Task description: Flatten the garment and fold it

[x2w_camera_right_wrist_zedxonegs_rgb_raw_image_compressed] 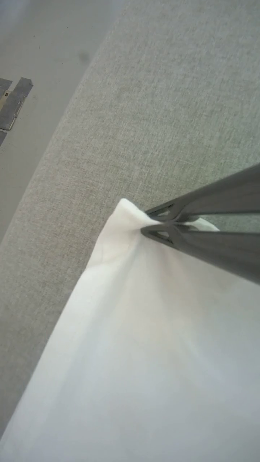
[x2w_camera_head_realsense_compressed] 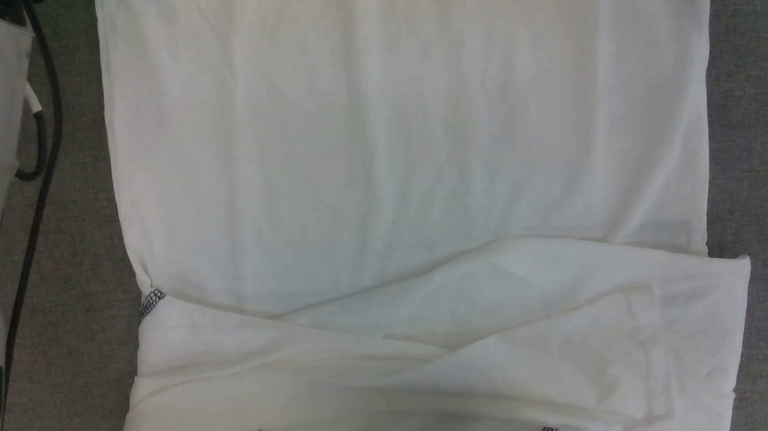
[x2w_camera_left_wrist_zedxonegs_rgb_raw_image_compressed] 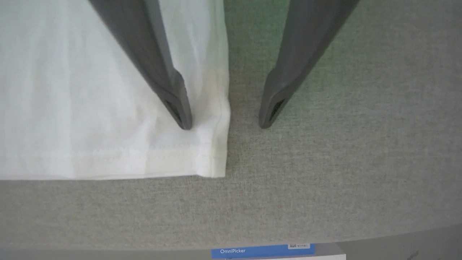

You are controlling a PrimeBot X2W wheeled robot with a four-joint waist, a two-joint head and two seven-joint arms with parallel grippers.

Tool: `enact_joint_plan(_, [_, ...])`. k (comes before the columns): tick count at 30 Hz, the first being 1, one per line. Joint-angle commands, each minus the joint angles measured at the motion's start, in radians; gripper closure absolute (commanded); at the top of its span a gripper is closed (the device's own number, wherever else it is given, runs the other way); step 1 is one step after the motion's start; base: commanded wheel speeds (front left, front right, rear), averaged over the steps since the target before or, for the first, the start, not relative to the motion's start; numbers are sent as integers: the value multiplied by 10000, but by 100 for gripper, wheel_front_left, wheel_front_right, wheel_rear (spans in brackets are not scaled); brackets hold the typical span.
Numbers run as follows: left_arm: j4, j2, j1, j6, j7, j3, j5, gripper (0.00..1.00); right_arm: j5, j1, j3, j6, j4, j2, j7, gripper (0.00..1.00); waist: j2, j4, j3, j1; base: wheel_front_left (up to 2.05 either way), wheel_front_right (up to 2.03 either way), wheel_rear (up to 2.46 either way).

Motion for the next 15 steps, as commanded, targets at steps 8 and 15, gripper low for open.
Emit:
enact_joint_plan(8, [-377,117,455,253,-33,193,-386,100,227,-247,121,-13,42,-251,-225,100,0,-47,334,-1,0,0,0])
enact_joint_plan(15, [-612,270,219,556,-2484,906,109,100,61,-643,-202,-13,152,-264,-1056,100,0,14,226,-1,0,0,0])
